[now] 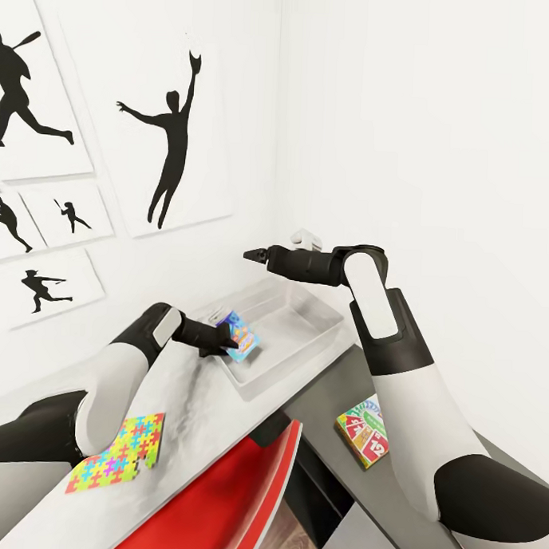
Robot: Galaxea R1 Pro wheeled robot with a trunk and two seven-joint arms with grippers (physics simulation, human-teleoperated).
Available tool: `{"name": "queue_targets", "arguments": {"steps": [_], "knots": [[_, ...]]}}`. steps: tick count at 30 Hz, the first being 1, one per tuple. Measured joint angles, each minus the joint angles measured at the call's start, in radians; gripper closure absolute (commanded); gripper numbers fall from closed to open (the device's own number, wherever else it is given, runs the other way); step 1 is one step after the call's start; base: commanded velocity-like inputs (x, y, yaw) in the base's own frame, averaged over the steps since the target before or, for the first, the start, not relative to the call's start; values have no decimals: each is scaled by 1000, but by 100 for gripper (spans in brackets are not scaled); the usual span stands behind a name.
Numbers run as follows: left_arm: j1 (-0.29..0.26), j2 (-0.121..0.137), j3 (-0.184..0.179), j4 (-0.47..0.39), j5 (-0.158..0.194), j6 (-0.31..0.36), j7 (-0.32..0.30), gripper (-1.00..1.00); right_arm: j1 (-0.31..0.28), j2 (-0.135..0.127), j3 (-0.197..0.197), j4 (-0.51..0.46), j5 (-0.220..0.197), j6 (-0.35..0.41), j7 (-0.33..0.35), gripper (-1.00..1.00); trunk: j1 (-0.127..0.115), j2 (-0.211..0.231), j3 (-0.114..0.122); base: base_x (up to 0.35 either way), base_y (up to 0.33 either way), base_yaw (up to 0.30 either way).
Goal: Put all the toys in the child's room - the three board games (two on the bed and one on the table), the two jigsaw puzzles on the table, and the tennis ball on the table - inside the toy box on the table in the child's room.
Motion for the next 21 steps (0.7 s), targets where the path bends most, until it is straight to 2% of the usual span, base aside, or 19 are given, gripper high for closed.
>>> {"name": "queue_targets", "arguments": {"steps": [1,21], "knots": [[0,0,0,1,1,0,0,-100,0,0,0,0,0,0,0,-100,0,0,0,0,0,0],[0,0,1,9,0,0,0,-100,0,0,0,16,0,-2,-1,-100,0,0,0,0,0,0]]}}
